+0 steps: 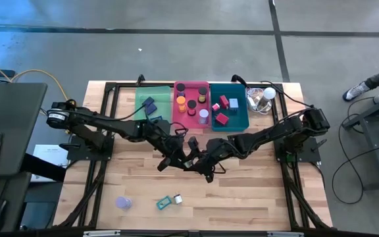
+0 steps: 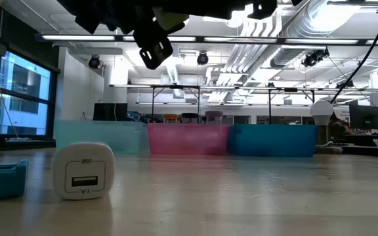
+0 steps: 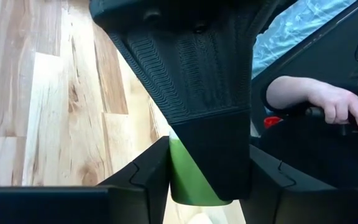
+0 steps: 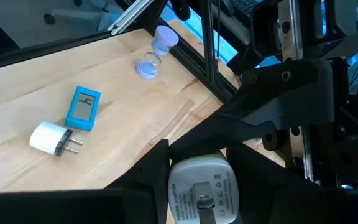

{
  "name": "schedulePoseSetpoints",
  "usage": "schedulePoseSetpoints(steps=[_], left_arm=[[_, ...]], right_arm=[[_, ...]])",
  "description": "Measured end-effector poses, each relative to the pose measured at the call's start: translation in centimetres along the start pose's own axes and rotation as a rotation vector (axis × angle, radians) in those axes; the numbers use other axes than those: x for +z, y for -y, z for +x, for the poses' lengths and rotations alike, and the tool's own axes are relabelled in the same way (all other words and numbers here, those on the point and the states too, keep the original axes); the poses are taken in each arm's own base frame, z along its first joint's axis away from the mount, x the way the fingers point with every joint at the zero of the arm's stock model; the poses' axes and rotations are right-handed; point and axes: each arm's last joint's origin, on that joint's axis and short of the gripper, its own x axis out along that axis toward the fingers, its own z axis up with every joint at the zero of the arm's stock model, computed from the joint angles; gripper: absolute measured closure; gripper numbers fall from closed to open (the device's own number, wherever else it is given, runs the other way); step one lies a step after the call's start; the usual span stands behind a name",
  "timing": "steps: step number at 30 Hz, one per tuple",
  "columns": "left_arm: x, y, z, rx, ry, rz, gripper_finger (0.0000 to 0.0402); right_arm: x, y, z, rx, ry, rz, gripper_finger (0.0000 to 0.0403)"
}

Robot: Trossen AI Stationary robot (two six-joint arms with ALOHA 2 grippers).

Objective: Pick & Place Office items
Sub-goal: Put the green charger adapter into the blue bin

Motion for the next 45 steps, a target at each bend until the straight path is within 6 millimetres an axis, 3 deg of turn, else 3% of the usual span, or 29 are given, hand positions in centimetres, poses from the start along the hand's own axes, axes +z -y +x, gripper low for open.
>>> schedulePoseSetpoints(steps=[8, 17, 22, 29, 38, 45], left_arm=[[0.5, 0.2, -0.1, -0.017, 0.037, -0.006, 0.0225], [0.8, 0.6, -0.6, -0.01, 0.052, 0.01, 0.0222], [2.0, 1.7, -2.0, -0.032, 0.108, 0.091, 0.0222], [1.9, 1.3, -3.9, 0.052, 0.057, 0.124, 0.0222], [0.6, -0.8, -5.5, 0.178, -0.084, -0.002, 0.0222], [0.6, -1.1, -5.7, 0.17, -0.088, -0.037, 0.0222]], right_arm=[[-0.3, -0.3, 0.0, 0.005, -0.037, 0.012, 0.0281], [-0.1, -1.4, -0.4, -0.052, -0.157, 0.075, 0.0281], [-1.3, -2.9, -1.2, -0.058, -0.375, 0.217, 0.0281], [-3.2, -3.2, -3.2, -0.208, -0.671, 0.396, 0.0281], [-5.6, -1.0, -7.0, -0.51, -0.959, 0.511, 0.0281], [-8.8, 3.2, -9.1, -0.552, -1.081, 0.643, 0.0281]])
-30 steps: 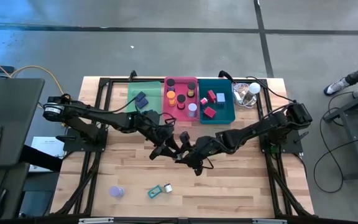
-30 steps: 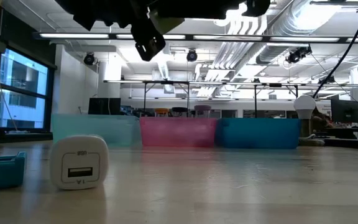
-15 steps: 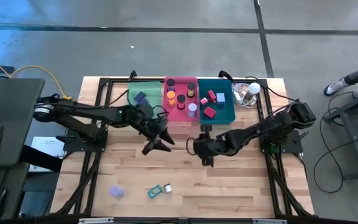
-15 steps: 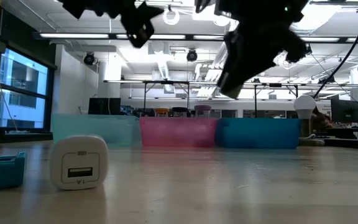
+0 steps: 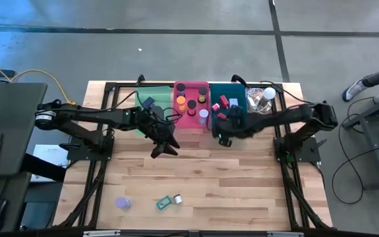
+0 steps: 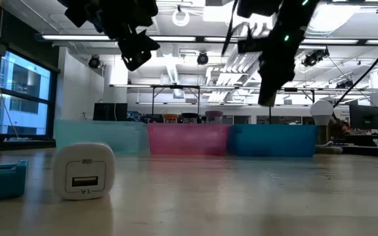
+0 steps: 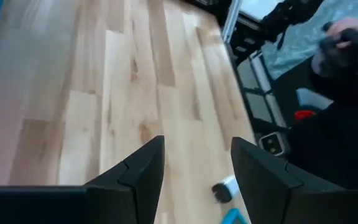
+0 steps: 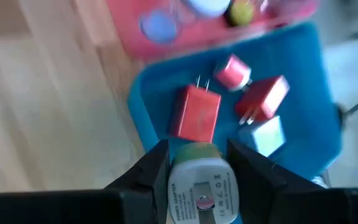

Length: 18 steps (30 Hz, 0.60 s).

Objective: Pick & Place Office items
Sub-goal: Put the green charger adapter into the blue bin

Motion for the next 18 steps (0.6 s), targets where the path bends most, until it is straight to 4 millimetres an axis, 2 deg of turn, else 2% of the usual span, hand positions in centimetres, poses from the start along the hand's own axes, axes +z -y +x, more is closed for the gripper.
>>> schedulePoseSetpoints(steps=[4, 10, 15, 18], left_arm=[[-0.1, 0.6, 0.3, -0.026, -0.006, -0.004, 0.0222], [-0.5, 1.5, 0.7, -0.052, -0.029, 0.007, 0.0222], [-0.7, 2.0, 1.0, -0.07, -0.039, 0.016, 0.0222], [-0.7, 2.0, 1.0, -0.06, -0.036, 0.017, 0.0222]], right_arm=[[0.6, 2.9, 2.7, 0.073, -0.056, 0.021, 0.0281], [0.1, 6.5, 6.4, 0.228, -0.069, 0.161, 0.0281], [-0.5, 7.3, 7.9, 0.319, -0.042, 0.218, 0.0272], [-0.9, 7.4, 8.3, 0.317, -0.046, 0.207, 0.0259]])
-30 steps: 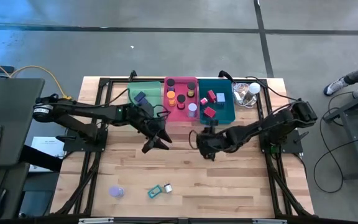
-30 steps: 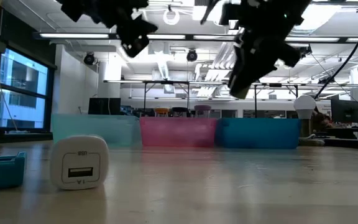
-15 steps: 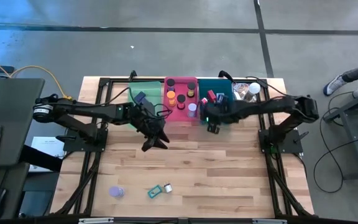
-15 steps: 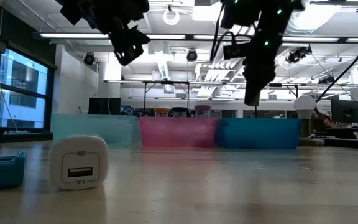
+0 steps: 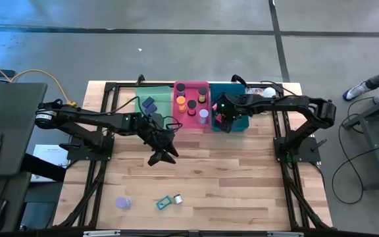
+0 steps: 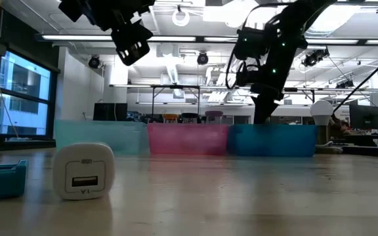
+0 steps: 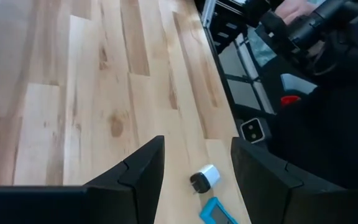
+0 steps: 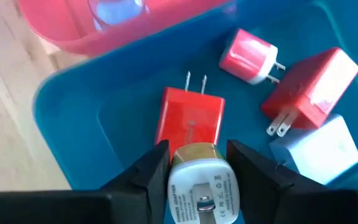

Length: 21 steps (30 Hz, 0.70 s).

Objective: Pick & Place Office items
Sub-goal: Put the green charger adapter into the blue bin, then put the light blue digital clock into the green bin

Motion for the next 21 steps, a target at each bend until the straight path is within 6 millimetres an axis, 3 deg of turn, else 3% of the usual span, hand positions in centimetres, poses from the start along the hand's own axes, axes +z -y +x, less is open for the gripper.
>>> schedulePoseSetpoints(steps=[9, 21], left_arm=[[0.01, -0.05, 0.02, 0.014, 0.004, 0.0, 0.0222], [-0.01, -0.06, 0.02, 0.013, 0.003, -0.045, 0.0222]], right_arm=[[0.04, -0.19, 0.13, 0.012, 0.02, 0.002, 0.0263], [0.62, -0.18, 0.09, -0.024, 0.082, 0.055, 0.0145]])
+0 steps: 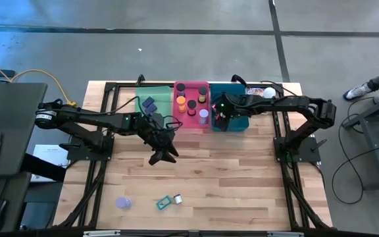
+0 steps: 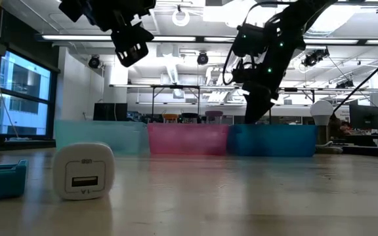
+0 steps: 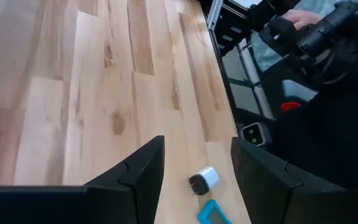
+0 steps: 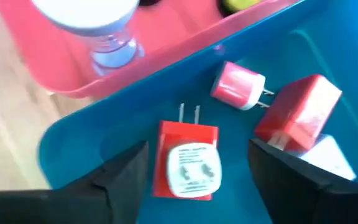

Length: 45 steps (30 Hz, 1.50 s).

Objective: Pick & Place Office items
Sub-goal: Put the light blue digital clock into the green bin

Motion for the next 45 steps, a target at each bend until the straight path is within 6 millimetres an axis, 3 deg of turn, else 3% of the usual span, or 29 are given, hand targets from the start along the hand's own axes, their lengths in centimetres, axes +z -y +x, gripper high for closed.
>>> schedulePoseSetpoints(steps=[7, 12, 21, 25, 30, 36, 45], left_arm=[[0.4, 1.1, -1.4, -0.067, 0.029, -0.022, 0.0222], [0.6, 3.1, -3.0, -0.026, 0.114, 0.027, 0.0222], [1.0, 9.7, -5.4, 0.133, 0.256, 0.241, 0.0222], [0.9, 12.5, -6.0, 0.305, 0.201, 0.258, 0.0222], [0.5, 15.3, -5.3, 0.502, 0.088, 0.242, 0.0222], [0.5, 16.4, -4.0, 0.5, 0.04, 0.177, 0.0222], [0.2, 16.6, -3.9, 0.453, 0.001, 0.178, 0.0222]], right_arm=[[0.2, 0.5, -0.3, -0.179, 0.034, -0.064, 0.0113], [0.9, 0.6, -1.9, -0.26, 0.14, -0.022, 0.0114], [1.0, -1.9, -6.0, -0.144, 0.288, -0.013, 0.0116], [0.7, -3.8, -7.0, -0.044, 0.32, -0.066, 0.0116], [0.2, -5.8, -7.6, 0.015, 0.337, -0.11, 0.0116], [-0.3, -7.5, -8.1, 0.062, 0.348, -0.123, 0.0116], [-0.8, -9.1, -8.7, 0.111, 0.37, -0.138, 0.0117]])
